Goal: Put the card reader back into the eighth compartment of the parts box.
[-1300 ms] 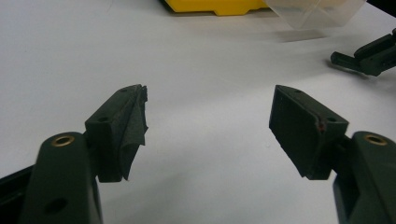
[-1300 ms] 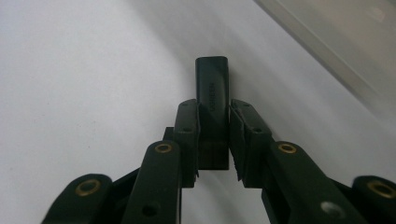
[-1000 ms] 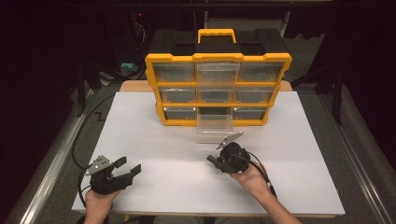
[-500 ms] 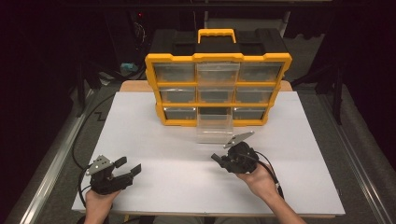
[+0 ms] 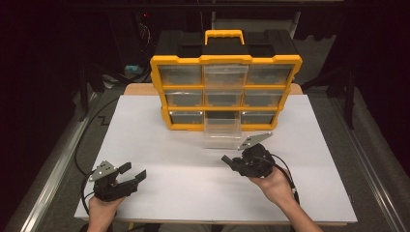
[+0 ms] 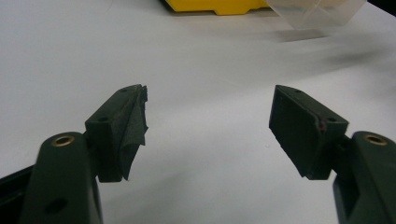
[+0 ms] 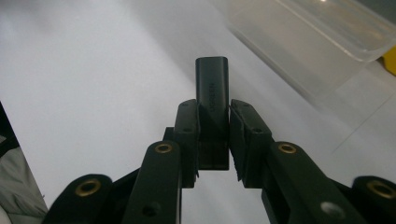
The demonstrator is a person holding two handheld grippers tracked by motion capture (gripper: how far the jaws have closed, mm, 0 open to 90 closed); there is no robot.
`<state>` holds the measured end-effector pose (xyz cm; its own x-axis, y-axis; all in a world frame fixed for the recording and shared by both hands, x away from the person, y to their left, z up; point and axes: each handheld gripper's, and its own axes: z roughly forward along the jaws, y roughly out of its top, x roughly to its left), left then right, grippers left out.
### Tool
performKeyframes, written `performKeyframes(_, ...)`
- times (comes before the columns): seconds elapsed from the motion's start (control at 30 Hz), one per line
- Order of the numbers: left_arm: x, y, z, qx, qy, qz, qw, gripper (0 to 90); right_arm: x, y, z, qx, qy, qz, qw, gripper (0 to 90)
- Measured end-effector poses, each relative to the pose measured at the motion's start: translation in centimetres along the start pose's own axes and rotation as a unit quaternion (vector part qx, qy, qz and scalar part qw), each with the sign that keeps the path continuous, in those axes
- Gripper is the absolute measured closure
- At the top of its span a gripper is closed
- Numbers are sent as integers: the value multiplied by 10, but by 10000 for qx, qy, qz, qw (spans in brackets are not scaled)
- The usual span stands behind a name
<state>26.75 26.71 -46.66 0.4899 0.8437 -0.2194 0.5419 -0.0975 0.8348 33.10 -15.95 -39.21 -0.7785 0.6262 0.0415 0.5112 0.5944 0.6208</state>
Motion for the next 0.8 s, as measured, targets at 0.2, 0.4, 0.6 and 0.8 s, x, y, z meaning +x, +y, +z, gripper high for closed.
performKeyframes(0.2,0,0,0,4,-4,-1,10000,284,-4,5,-11,-171,-30,68,9998,741)
performKeyframes(0.4,0,0,0,10,-12,0,10000,284,-7,8,-15,-242,-48,84,9997,741)
performKeyframes(0.6,0,0,0,10,-13,-7,10000,283,-14,15,-20,-336,-52,200,9992,740)
performKeyframes(0.8,0,0,0,13,-14,-7,10000,284,-23,18,-21,-397,-57,363,9985,741)
